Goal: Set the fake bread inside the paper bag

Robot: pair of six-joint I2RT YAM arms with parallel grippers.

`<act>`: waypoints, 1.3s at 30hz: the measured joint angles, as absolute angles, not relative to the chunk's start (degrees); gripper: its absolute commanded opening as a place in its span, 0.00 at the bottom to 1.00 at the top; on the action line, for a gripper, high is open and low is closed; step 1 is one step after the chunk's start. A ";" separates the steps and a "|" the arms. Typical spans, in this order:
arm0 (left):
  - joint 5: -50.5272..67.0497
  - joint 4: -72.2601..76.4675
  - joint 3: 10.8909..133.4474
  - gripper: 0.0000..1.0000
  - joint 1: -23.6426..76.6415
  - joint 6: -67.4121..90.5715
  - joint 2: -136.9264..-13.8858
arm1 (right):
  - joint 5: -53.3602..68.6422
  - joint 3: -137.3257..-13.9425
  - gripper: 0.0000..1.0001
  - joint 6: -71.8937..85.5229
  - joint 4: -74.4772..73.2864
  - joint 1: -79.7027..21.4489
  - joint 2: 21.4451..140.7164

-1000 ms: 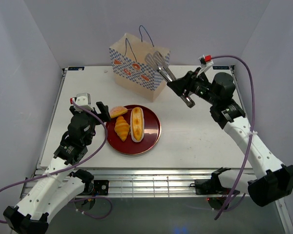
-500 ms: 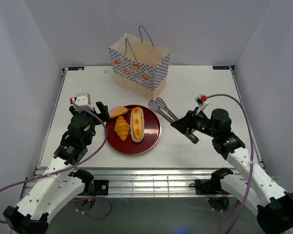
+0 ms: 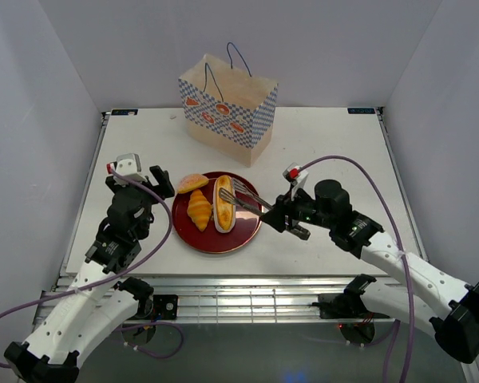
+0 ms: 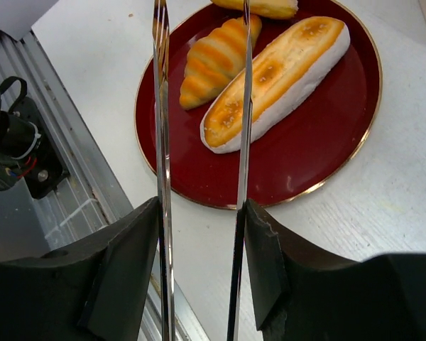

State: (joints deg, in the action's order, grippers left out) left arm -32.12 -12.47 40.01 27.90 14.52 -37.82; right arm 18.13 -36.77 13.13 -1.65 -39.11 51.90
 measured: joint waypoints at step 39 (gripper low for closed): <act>-43.00 -12.05 39.97 0.93 27.92 15.35 -29.71 | -21.12 -77.19 0.64 -31.27 -10.68 -68.01 97.41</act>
State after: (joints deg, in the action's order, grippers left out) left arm -43.00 -12.05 39.97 27.92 15.35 -29.71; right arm -21.12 -77.19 -31.27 -10.68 -68.01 97.41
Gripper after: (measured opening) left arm 0.932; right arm 0.637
